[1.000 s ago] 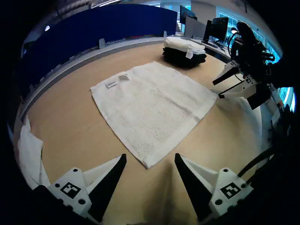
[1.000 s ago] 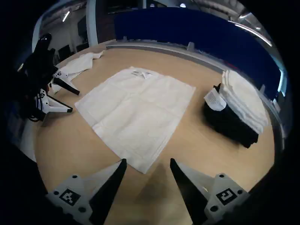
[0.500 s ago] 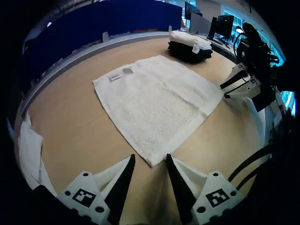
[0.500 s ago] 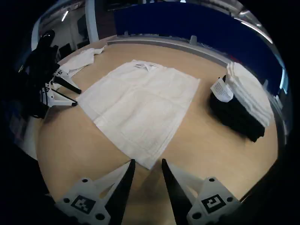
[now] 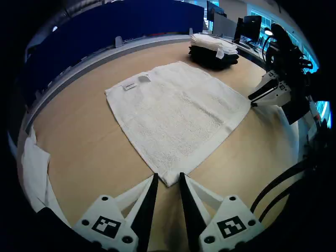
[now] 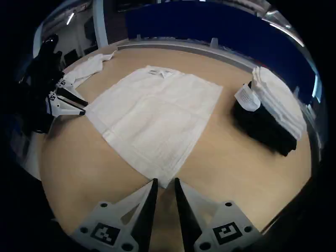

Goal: Fold towel

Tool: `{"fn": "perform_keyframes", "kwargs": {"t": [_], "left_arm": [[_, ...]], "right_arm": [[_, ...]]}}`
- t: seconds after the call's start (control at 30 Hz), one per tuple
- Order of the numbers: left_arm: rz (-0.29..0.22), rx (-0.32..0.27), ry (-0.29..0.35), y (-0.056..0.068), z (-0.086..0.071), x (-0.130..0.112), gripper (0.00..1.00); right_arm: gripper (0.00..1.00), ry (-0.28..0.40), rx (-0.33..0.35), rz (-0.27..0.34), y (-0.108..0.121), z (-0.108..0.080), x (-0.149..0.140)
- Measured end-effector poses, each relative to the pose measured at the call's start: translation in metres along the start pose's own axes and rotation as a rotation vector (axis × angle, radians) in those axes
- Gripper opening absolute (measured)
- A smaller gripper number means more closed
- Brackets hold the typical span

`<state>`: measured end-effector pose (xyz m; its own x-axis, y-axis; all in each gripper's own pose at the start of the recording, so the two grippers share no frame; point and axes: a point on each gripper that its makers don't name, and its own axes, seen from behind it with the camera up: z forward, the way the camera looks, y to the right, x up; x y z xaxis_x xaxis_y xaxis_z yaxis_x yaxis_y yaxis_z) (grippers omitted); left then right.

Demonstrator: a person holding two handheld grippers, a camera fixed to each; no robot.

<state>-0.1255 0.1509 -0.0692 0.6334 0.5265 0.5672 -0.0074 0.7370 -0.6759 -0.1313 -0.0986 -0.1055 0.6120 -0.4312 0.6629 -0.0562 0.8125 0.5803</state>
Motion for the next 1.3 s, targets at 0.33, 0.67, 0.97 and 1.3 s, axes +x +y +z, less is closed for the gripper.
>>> {"fn": "perform_keyframes", "kwargs": {"t": [0.33, 0.67, 0.97, 1.3], "left_arm": [[0.005, 0.002, 0.001, -0.0008, -0.0008, 0.0008, 0.33], [0.019, 0.003, 0.0, 0.0008, -0.0012, 0.0014, 0.23], [0.02, -0.004, -0.005, 0.0028, 0.0013, 0.0009, 0.18], [0.023, -0.006, -0.007, 0.0023, -0.0007, 0.0027, 0.13]], "right_arm": [[0.27, 0.002, -0.004, 0.004, -0.003, 0.0007, 0.0011], [0.12, -0.005, -0.021, -0.012, 0.0007, -0.0006, 0.001], [0.11, -0.015, -0.025, -0.011, 0.001, -0.0004, 0.0015], [0.1, -0.007, -0.018, -0.008, 0.0032, -0.0045, 0.0091]]}}
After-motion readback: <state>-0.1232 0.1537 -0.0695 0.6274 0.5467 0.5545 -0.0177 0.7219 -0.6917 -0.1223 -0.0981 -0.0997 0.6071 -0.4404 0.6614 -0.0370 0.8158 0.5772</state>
